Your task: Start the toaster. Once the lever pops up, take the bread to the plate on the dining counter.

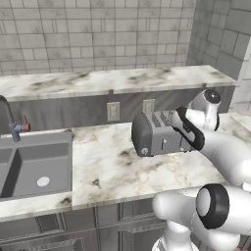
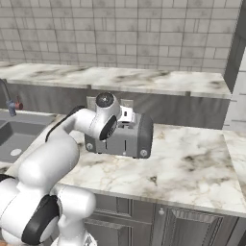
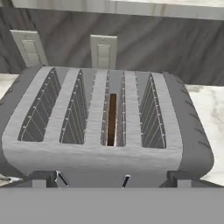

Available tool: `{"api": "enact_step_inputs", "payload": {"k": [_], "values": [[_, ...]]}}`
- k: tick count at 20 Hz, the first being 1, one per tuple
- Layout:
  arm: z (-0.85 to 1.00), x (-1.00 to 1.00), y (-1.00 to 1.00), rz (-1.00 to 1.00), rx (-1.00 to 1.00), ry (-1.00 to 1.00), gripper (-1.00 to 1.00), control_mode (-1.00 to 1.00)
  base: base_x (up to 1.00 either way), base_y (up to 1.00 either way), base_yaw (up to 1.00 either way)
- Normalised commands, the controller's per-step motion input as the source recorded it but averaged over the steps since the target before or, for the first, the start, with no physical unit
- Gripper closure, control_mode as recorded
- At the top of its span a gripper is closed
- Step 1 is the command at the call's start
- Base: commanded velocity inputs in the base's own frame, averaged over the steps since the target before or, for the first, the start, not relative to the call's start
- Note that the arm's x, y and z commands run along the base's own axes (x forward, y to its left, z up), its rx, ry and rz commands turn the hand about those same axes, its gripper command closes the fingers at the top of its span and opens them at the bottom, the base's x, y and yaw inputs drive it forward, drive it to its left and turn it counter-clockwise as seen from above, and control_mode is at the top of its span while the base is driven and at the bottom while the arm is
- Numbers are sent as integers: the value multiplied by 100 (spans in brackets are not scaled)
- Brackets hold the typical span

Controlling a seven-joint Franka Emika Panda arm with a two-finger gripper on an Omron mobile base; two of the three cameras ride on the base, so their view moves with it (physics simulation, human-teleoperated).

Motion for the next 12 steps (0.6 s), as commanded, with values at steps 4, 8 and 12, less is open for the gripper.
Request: {"api": "enact_step_inputs", "payload": {"k": [4, 8, 12], "values": [[18, 14, 11, -15, 0, -12, -100, -100, 0, 0, 0], [13, 21, 13, -8, 0, -8, -100, -100, 0, 0, 0], [0, 27, 0, 1, 0, -4, -100, -100, 0, 0, 0]]}}
